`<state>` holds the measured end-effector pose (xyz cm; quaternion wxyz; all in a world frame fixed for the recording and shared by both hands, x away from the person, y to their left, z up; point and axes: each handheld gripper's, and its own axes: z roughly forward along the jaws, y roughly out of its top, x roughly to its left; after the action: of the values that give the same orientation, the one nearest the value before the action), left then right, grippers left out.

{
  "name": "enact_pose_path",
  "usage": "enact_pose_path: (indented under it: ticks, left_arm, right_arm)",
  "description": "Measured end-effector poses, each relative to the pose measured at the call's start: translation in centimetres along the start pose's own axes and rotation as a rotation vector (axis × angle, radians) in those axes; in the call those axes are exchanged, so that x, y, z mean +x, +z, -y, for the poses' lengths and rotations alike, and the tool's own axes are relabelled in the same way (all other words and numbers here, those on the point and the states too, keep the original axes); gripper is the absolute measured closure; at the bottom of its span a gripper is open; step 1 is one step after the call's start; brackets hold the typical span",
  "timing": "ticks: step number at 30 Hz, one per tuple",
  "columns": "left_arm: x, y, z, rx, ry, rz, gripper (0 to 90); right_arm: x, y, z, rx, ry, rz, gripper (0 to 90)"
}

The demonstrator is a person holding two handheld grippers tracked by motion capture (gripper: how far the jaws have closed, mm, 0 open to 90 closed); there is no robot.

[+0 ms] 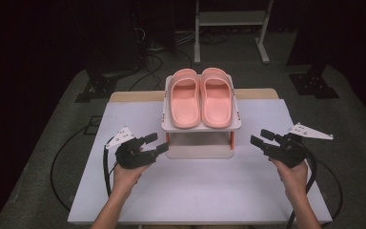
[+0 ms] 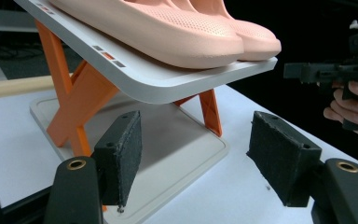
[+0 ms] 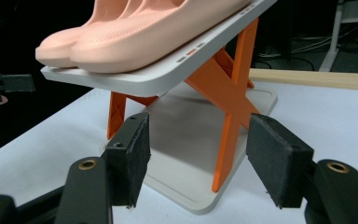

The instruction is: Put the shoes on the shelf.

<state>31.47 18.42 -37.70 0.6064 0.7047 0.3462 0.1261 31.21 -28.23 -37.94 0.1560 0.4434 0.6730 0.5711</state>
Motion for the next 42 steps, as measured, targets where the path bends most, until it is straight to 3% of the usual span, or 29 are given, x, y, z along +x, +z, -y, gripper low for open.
enact_pose_path:
  ticks: [16, 42]
  left_arm:
    - [0.3, -0.5, 2.4, 0.039, 0.007, -0.018, 28.1]
    - [0.9, -1.1, 4.8, 0.053, 0.000, -0.017, 17.7]
  right_arm:
    - [-0.5, -0.2, 2.3, 0.020, 0.004, 0.002, 36.3]
    - [-1.3, -0.7, 4.9, 0.065, 0.013, -0.004, 32.3]
